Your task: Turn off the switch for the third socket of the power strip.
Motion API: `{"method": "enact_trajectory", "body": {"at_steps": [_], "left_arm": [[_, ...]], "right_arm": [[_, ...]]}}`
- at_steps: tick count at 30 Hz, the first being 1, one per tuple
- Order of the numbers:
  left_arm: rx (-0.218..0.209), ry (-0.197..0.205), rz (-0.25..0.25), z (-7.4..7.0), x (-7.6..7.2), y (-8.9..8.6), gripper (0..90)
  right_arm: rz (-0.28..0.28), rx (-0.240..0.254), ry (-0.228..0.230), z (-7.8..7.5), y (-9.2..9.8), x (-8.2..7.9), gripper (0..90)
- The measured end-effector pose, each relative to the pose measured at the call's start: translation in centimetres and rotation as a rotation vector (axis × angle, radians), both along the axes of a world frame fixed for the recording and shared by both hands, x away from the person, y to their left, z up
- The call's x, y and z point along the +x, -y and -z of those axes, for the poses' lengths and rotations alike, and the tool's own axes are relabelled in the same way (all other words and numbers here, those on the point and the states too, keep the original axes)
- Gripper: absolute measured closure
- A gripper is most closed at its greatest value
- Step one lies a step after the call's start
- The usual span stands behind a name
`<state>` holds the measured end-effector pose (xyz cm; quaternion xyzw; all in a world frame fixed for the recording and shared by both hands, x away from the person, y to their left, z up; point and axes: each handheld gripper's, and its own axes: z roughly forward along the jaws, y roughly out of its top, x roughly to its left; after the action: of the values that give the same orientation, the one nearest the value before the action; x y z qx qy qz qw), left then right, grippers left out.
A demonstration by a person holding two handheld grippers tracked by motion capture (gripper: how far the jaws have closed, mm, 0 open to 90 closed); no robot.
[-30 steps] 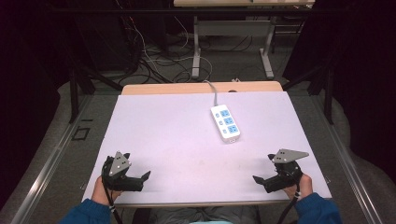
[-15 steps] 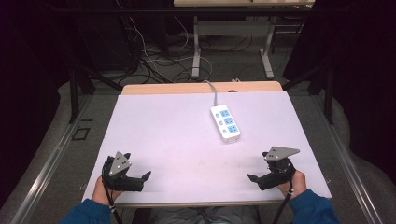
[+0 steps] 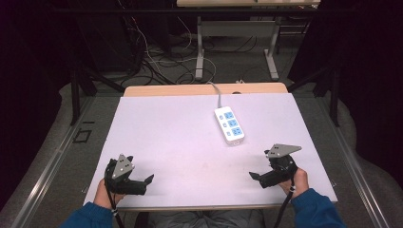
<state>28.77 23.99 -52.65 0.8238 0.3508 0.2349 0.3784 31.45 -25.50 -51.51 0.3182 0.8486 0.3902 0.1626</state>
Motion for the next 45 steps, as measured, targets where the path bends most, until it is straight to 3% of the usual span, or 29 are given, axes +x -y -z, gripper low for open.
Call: {"method": "enact_trajectory", "body": {"at_steps": [45], "left_arm": [[0.019,-0.017,0.019,0.2,0.4,0.3,0.3]], "right_arm": [[0.019,0.034,-0.003,-0.8,-1.5,5.7,0.1]]}}
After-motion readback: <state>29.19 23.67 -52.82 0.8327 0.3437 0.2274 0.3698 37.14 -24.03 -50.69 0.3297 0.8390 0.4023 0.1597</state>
